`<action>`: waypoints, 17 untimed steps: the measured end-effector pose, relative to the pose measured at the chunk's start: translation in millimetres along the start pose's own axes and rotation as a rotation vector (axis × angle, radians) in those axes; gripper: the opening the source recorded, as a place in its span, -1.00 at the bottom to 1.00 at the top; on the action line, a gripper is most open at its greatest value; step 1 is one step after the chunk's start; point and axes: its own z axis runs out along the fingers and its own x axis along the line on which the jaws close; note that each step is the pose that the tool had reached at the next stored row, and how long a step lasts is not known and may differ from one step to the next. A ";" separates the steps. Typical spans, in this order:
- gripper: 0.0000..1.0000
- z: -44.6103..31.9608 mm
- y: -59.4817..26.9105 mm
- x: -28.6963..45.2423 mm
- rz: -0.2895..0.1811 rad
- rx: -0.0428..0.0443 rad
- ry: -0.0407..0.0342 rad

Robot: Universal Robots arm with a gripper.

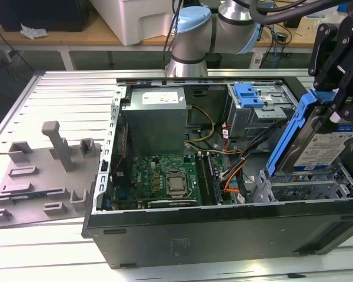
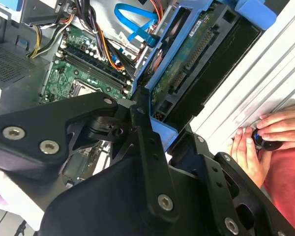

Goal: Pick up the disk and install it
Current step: 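Insert the disk into the insertion slot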

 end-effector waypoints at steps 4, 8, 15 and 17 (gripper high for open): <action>-0.26 0.9 0.0 0.0 0.000 0.0000 0.0000; -0.26 2.1 -0.1 0.1 -0.001 0.0000 0.0000; -0.26 3.8 -0.1 0.1 -0.001 0.0000 0.0000; -0.26 4.2 -0.1 0.1 -0.001 -0.0001 0.0000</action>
